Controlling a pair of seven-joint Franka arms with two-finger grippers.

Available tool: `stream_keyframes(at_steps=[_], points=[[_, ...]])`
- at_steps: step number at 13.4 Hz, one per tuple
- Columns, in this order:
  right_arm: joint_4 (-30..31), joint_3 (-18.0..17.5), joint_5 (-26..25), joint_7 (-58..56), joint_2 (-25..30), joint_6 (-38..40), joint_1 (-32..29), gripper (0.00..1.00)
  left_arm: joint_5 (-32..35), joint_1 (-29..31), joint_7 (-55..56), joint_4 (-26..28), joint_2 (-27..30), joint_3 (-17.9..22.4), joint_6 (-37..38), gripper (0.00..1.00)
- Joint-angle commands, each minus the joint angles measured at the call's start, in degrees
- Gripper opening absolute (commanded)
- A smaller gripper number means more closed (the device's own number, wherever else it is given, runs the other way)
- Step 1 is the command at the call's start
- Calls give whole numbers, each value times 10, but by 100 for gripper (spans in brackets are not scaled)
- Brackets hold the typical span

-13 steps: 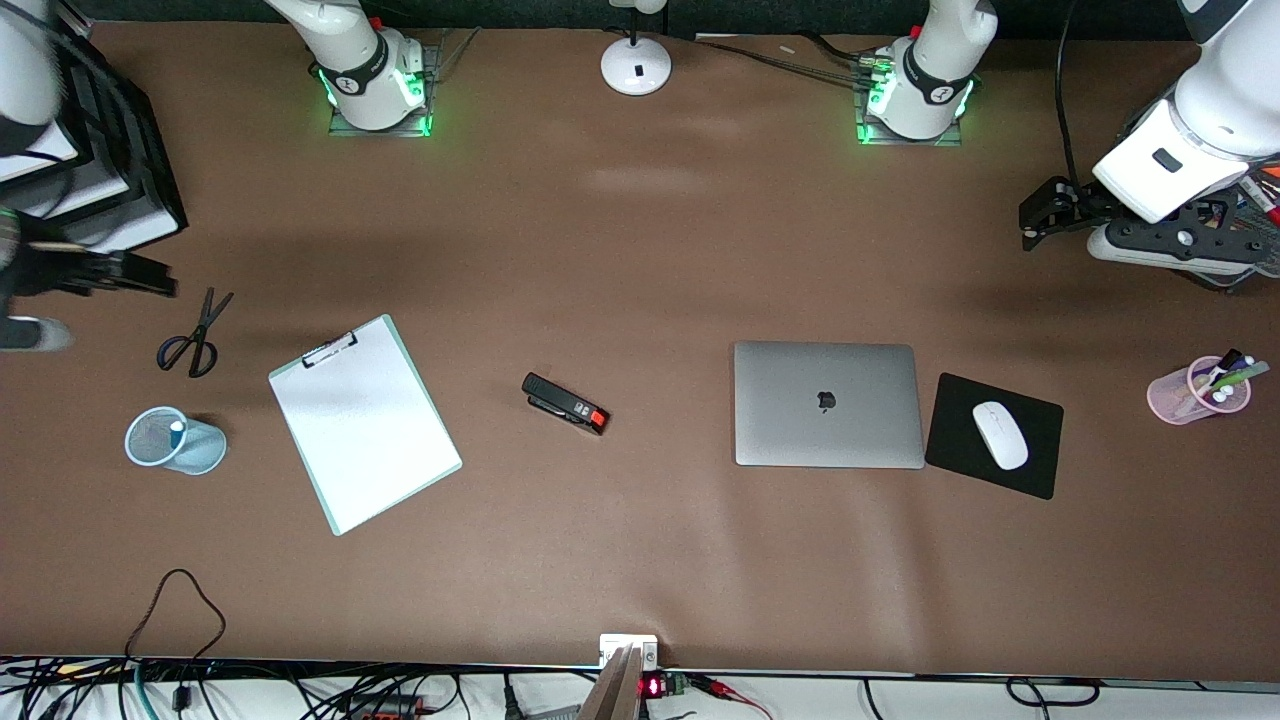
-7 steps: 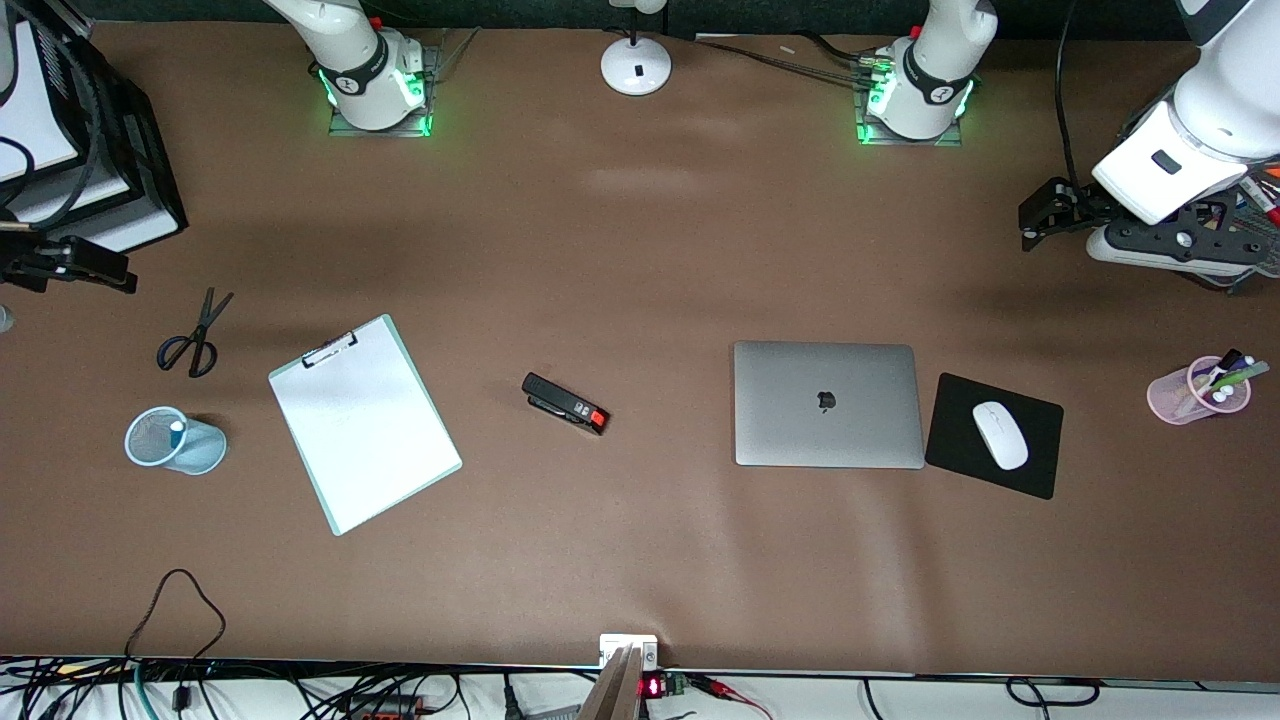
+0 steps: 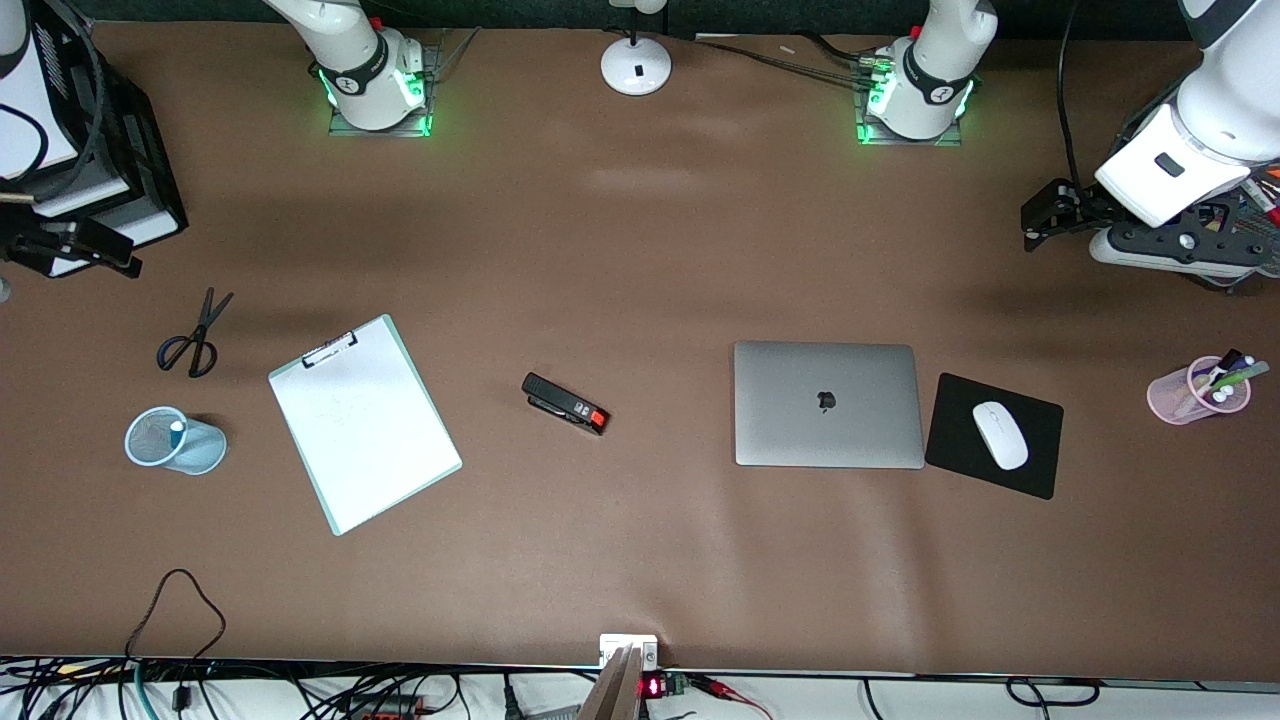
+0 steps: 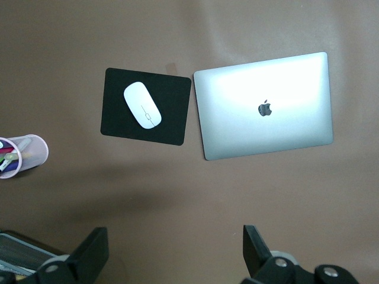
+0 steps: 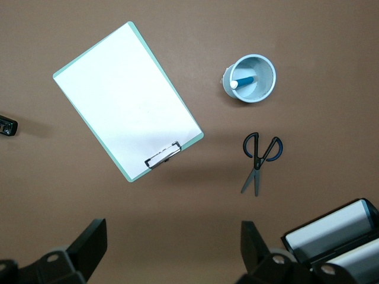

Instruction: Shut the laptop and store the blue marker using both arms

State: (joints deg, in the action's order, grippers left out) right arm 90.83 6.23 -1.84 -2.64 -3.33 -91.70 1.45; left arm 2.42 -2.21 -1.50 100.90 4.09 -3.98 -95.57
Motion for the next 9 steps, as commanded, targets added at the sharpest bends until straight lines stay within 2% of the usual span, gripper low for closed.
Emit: stream_keyframes(at_steps=[1,6,9], points=[[19,5,9,9,25,6,4,100,-8,2,-11,-10,-3,1,10,100],[16,3,1,40,26,15,5,100,-7,1,-11,-10,-3,1,10,100],[14,4,-2,4,26,17,3,100,-7,1,-11,-10,-3,1,10,100]])
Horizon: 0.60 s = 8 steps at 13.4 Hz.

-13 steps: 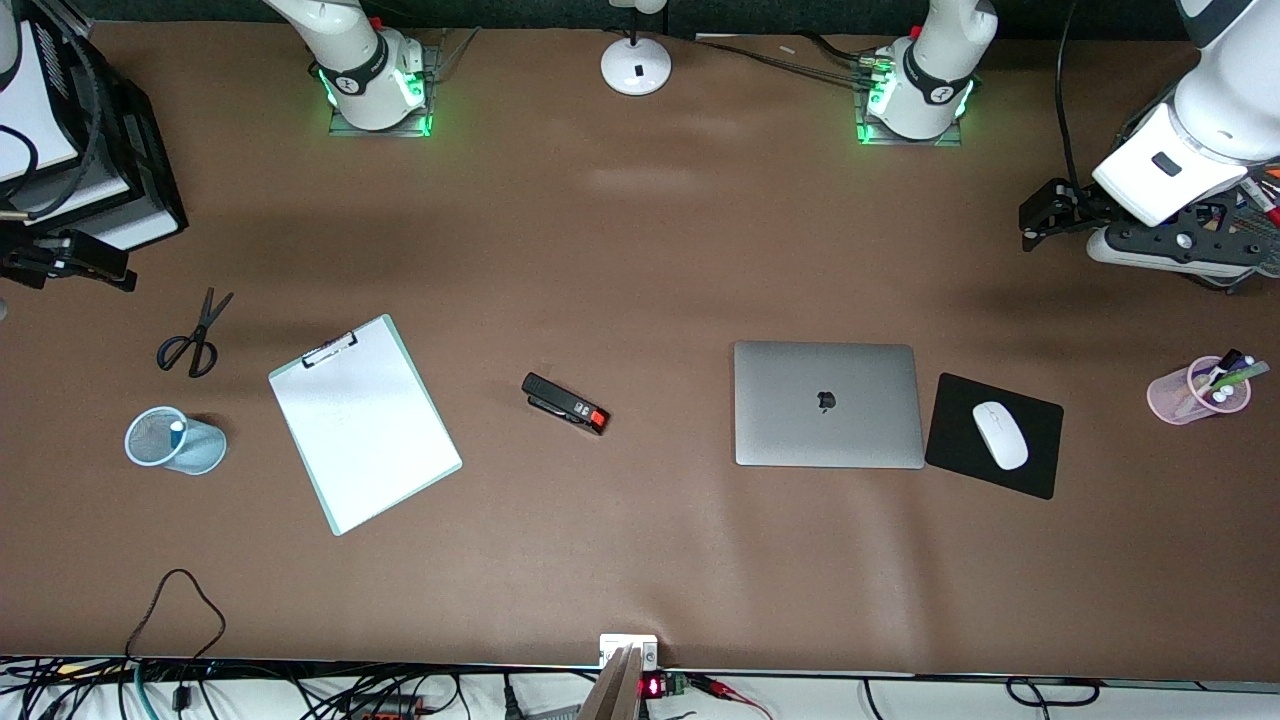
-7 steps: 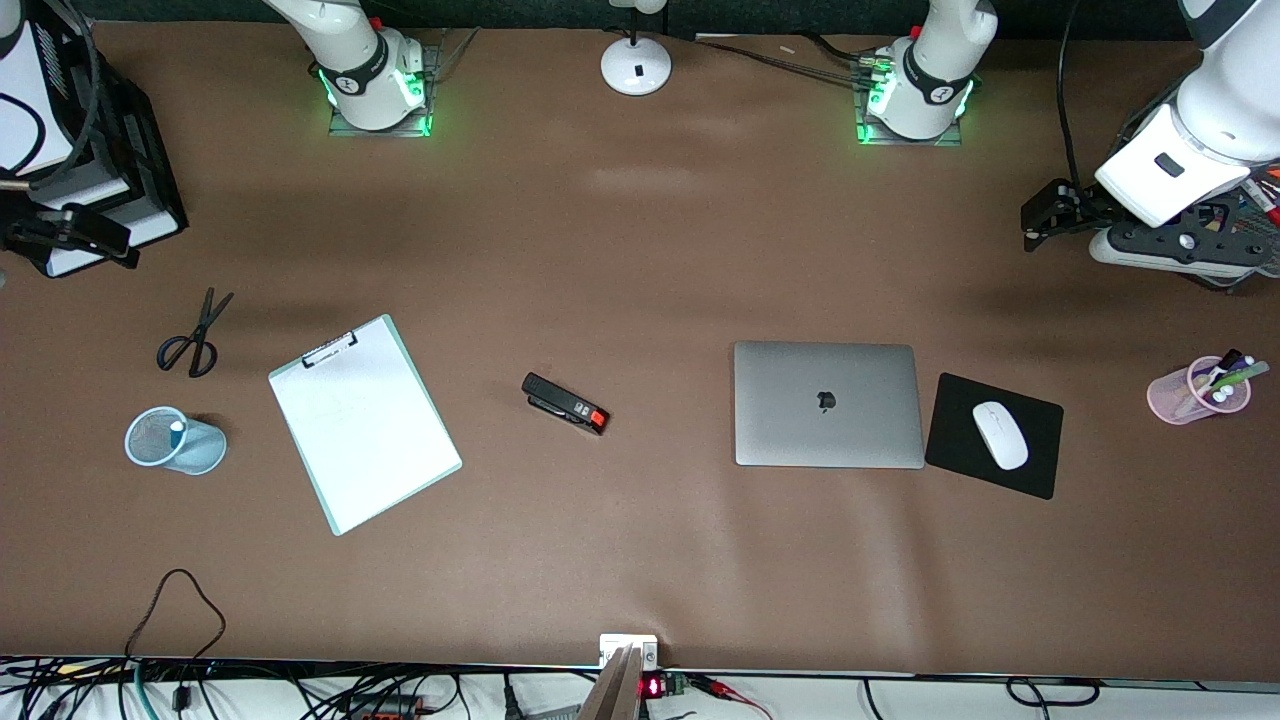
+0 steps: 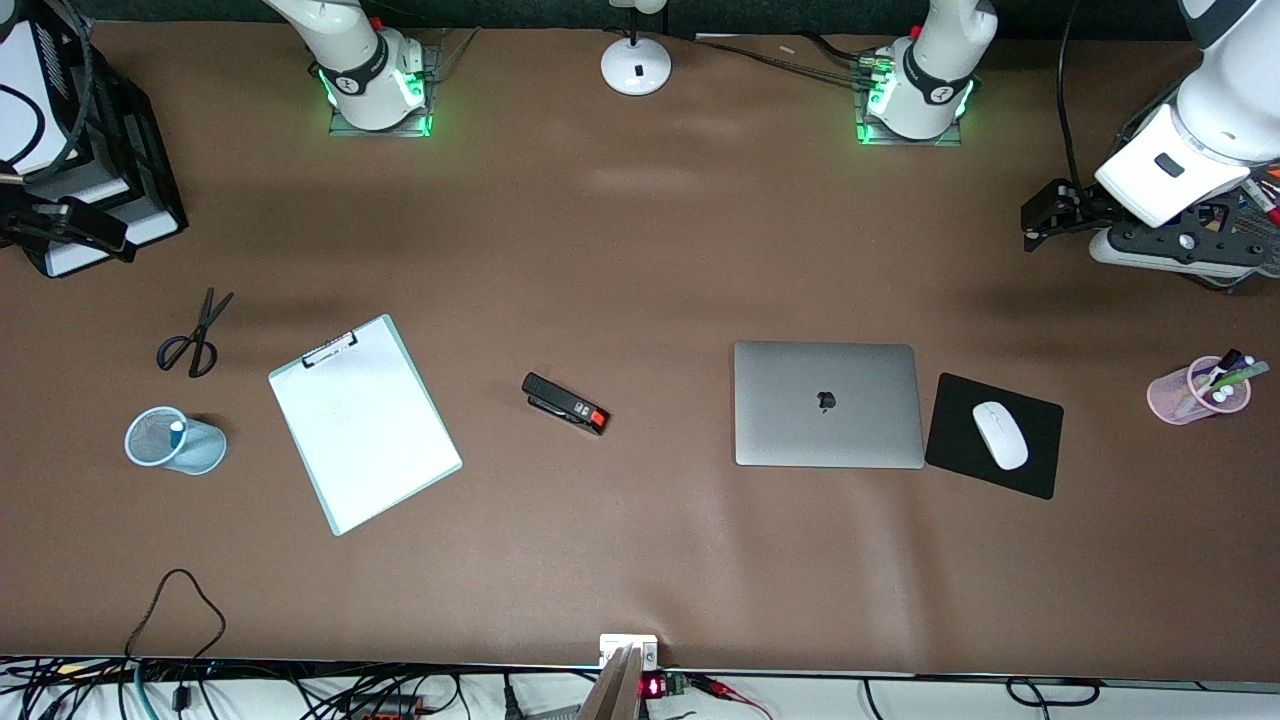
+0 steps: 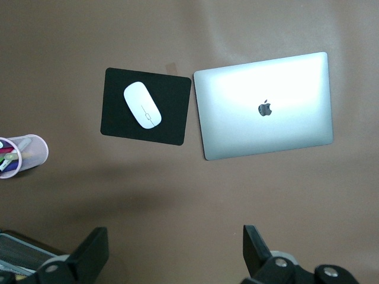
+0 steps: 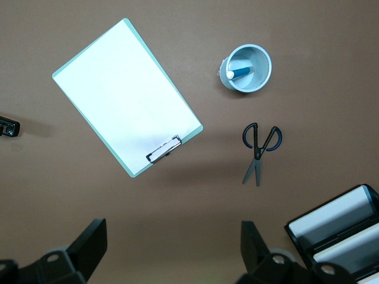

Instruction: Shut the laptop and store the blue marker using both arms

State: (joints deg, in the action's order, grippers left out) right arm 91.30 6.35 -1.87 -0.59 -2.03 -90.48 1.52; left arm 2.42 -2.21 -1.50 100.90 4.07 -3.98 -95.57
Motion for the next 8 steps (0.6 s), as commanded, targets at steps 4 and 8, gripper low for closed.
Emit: stream_keyframes(at_steps=[4,8], points=[[9,2,3,-15,13,8,3,100,-7,1,-11,-10,-4,1,10,100],[9,3,4,-16,13,8,2,100,-8,1,-11,-10,-3,1,10,100]])
